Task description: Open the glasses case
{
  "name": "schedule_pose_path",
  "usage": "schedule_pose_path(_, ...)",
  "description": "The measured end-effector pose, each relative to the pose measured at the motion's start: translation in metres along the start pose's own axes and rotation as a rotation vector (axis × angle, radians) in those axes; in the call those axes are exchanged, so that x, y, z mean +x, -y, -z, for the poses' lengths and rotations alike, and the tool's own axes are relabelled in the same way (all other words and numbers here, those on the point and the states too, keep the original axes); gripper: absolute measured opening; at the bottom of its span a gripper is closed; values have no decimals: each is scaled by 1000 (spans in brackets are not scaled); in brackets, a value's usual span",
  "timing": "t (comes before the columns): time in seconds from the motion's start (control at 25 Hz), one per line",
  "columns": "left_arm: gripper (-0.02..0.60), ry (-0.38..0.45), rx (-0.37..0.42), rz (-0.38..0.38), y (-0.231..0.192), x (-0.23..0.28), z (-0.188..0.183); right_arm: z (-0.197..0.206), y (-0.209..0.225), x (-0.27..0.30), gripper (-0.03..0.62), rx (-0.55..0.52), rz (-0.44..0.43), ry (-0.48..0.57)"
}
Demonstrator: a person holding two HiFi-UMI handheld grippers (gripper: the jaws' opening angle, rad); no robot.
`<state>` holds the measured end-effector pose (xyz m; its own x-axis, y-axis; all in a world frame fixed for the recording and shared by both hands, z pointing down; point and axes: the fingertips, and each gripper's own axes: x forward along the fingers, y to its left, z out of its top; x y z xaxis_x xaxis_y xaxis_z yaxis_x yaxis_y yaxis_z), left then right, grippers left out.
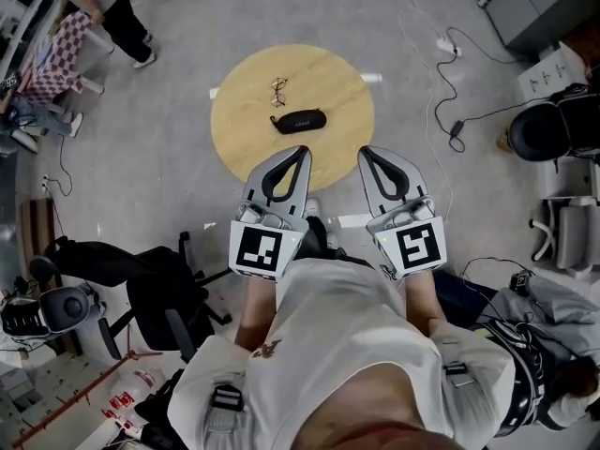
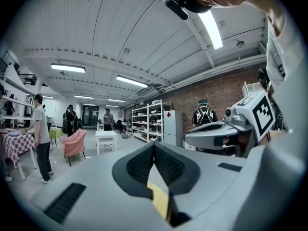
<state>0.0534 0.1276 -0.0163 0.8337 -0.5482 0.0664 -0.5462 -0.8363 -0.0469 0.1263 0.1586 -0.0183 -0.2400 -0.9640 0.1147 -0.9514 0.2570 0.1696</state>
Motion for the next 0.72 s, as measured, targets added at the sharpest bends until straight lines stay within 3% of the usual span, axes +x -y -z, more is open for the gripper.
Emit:
schedule_pose_path(0.36,20,-12,-23,11,-49,46,4,-3,23,60,20,37,7,3)
schedule_pose_path(0.72,20,-20,-35,40,-89,77,13,8,37,105,20,3,34,-63)
